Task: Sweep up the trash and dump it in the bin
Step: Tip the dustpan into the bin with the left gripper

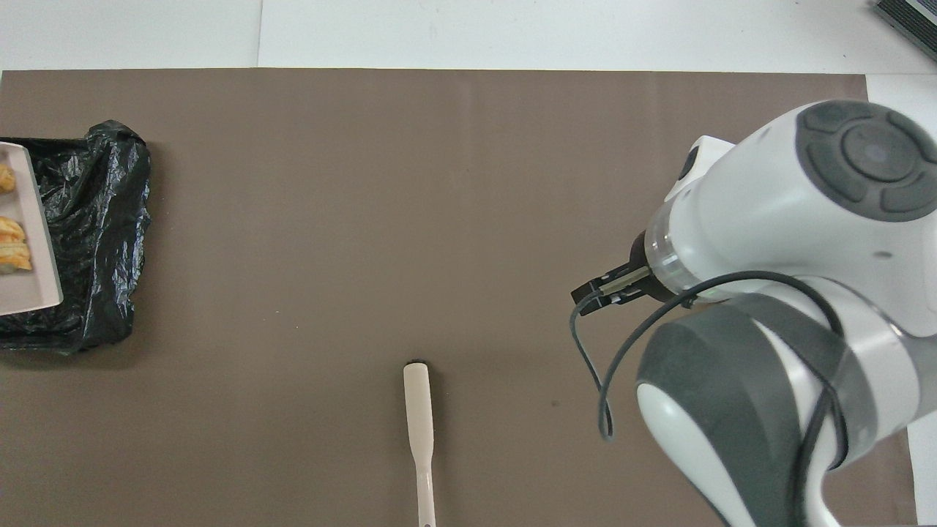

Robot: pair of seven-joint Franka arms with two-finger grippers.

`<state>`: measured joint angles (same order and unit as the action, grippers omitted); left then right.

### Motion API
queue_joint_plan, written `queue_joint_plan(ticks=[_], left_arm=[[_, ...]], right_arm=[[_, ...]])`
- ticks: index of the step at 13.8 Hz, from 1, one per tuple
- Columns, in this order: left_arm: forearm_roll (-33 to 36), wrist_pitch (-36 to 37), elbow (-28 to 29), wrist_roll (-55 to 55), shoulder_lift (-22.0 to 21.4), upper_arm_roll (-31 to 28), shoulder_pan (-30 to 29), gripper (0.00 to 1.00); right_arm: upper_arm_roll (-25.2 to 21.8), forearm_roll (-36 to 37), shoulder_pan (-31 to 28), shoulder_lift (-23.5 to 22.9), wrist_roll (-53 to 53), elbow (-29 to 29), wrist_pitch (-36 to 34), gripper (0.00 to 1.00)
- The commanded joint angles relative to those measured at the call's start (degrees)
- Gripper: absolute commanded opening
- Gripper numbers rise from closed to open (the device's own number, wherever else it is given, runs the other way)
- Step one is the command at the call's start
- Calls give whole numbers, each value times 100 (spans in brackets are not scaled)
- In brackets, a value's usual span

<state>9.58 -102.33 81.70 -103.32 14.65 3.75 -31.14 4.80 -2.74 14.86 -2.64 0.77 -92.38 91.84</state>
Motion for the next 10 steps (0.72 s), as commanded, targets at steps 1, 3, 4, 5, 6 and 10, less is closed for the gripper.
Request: queue_joint_plan(ticks=[1, 3, 4, 5, 6, 10], left_arm=[[499, -408, -427, -303, 319, 82, -155, 0], [851, -751, -418, -250, 346, 82, -68, 0], [1140, -936, -392, -207, 346, 82, 37, 0], [1438, -1051, -348, -58, 355, 91, 151, 0], [1789, -1121, -339, 143, 346, 91, 292, 0], [3048, -1166, -102, 400, 320, 91, 758, 0]], right_arm=[[82, 90, -561, -9, 599, 79, -184, 100], [74, 116, -913, 96, 635, 79, -184, 100], [74, 177, -1106, 97, 644, 79, -176, 100], [74, 212, -1282, 88, 644, 79, -141, 100], [82, 230, -1502, 79, 653, 88, -114, 100], [-232, 222, -1899, 18, 653, 368, -105, 100]])
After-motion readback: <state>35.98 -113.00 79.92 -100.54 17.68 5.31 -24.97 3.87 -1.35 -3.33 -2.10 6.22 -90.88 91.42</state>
